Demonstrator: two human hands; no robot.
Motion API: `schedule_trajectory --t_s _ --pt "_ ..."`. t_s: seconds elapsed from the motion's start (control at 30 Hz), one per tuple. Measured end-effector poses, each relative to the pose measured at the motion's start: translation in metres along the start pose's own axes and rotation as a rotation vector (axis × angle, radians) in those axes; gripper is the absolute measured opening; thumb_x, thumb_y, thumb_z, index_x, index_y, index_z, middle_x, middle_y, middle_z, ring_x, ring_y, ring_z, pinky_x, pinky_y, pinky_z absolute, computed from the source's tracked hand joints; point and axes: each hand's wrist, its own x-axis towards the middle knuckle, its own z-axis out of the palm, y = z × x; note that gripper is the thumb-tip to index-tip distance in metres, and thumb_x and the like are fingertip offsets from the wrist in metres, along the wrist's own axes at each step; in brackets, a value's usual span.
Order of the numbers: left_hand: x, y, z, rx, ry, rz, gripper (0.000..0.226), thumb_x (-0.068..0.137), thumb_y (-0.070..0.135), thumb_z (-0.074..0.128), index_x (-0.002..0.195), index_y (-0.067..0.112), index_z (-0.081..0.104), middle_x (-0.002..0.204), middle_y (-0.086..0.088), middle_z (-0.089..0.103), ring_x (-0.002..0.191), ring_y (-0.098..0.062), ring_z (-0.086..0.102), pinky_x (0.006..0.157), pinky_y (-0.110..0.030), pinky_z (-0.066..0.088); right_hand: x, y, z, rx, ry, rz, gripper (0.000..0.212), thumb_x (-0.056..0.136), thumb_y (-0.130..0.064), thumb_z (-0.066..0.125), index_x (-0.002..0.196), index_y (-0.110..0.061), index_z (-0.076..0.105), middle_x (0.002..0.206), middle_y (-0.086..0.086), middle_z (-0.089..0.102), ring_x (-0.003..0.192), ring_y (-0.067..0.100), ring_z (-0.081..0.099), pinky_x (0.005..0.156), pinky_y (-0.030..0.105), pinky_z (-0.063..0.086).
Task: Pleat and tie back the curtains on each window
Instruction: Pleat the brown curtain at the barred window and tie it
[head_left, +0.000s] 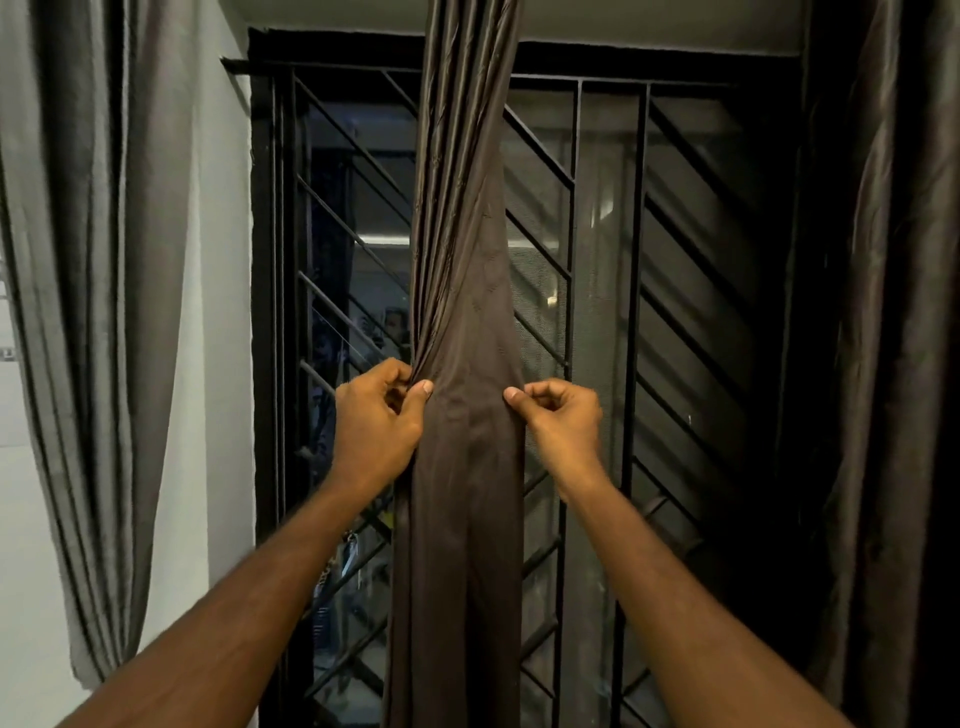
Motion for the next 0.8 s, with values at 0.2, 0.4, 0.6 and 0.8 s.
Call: schedule_trajectory --t_s 0.2,0.4,0.6,0.8 --pt "-0.006 0.013 0.010 0.242 0.007 0.122 0.018 0.091 0.018 0.067 0.078 0.013 0.057 0.060 0.002 0.052 0.055 -0.024 0.054 0.051 -0.039 0.048 -0.034 -0.017 0.014 -0.198 0.132 -0.330 0.009 0.091 -0.025 0.072 0.083 -0.023 0.068 0.081 -0.009 0.063 0.078 0.002 0.060 0.068 0.012 0.045" --pt "-0.012 0.025 0.023 0.213 -0.019 0.146 0.012 0.091 0.017 0.064 0.082 0.011 0.060 0.064 0.003 0.054 0.057 -0.022 0.054 0.053 -0.034 0.042 -0.046 -0.019 0.032 -0.109 -0.029 -0.331 0.009 0.099 -0.023 0.060 0.094 -0.022 0.067 0.089 -0.011 0.066 0.086 0.005 0.064 0.078 0.031 0.054" --pt "-0.018 0.021 0.011 -0.083 -0.246 0.112 0.033 0.085 0.008 0.049 0.102 0.011 0.076 0.085 0.004 0.073 0.078 -0.011 0.068 0.069 -0.029 0.054 -0.051 -0.024 0.027 -0.071 0.008 -0.274 0.026 0.089 -0.048 0.071 0.087 -0.023 0.066 0.076 -0.010 0.067 0.074 0.005 0.066 0.069 0.026 0.056" --pt "-0.002 0.010 0.001 -0.375 -0.375 -0.250 0.051 0.083 -0.017 0.044 0.093 0.020 0.076 0.086 0.003 0.078 0.084 -0.011 0.073 0.065 -0.023 0.053 -0.039 -0.019 0.024 -0.195 -0.009 -0.241 0.029 0.089 -0.035 0.075 0.111 -0.018 0.070 0.086 -0.009 0.070 0.082 0.008 0.067 0.073 0.029 0.057"
